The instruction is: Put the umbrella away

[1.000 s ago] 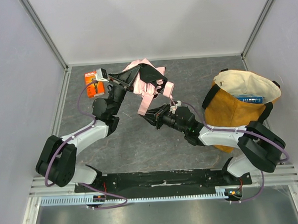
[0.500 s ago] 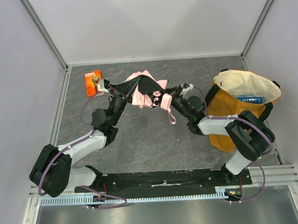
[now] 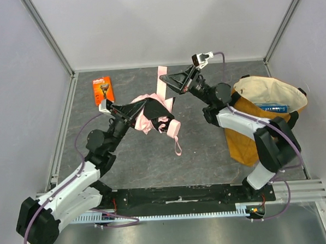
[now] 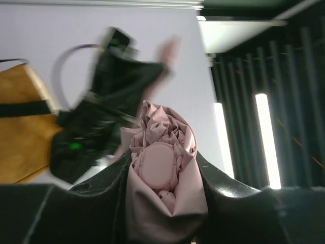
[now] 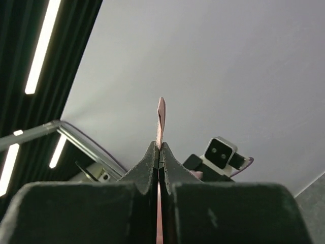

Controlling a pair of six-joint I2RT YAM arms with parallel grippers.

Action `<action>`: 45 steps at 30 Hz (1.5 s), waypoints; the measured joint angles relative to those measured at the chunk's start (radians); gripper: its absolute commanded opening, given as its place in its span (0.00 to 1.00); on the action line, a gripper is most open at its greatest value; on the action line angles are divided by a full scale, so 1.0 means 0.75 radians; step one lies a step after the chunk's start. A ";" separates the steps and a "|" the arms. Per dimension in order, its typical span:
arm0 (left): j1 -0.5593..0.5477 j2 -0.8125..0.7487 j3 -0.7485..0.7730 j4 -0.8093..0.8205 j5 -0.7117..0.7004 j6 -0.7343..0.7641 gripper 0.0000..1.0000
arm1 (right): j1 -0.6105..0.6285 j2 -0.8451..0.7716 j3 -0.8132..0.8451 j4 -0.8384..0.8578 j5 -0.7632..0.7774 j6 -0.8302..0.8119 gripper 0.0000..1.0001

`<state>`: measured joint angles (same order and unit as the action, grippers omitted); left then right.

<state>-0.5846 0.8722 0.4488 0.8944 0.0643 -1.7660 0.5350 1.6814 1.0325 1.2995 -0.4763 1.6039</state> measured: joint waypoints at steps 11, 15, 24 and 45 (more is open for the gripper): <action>0.019 0.016 0.493 -1.099 0.084 0.092 0.02 | 0.178 -0.427 0.166 -0.836 -0.202 -0.955 0.00; 0.067 0.086 0.647 -1.418 0.153 0.135 0.02 | 0.363 -0.493 0.237 -1.282 -0.030 -1.387 0.00; 0.211 0.302 0.656 -1.983 0.346 0.332 0.02 | 0.563 -0.561 -0.062 -1.544 0.322 -1.778 0.00; 0.111 0.824 0.578 -2.386 0.247 0.517 0.02 | 0.921 -0.388 -0.301 -1.444 0.726 -1.950 0.00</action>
<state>-0.5011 1.4902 0.8822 -0.8951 0.2497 -1.3781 1.2259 1.3907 0.8070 0.2165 0.0685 0.1413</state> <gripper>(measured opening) 0.431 0.005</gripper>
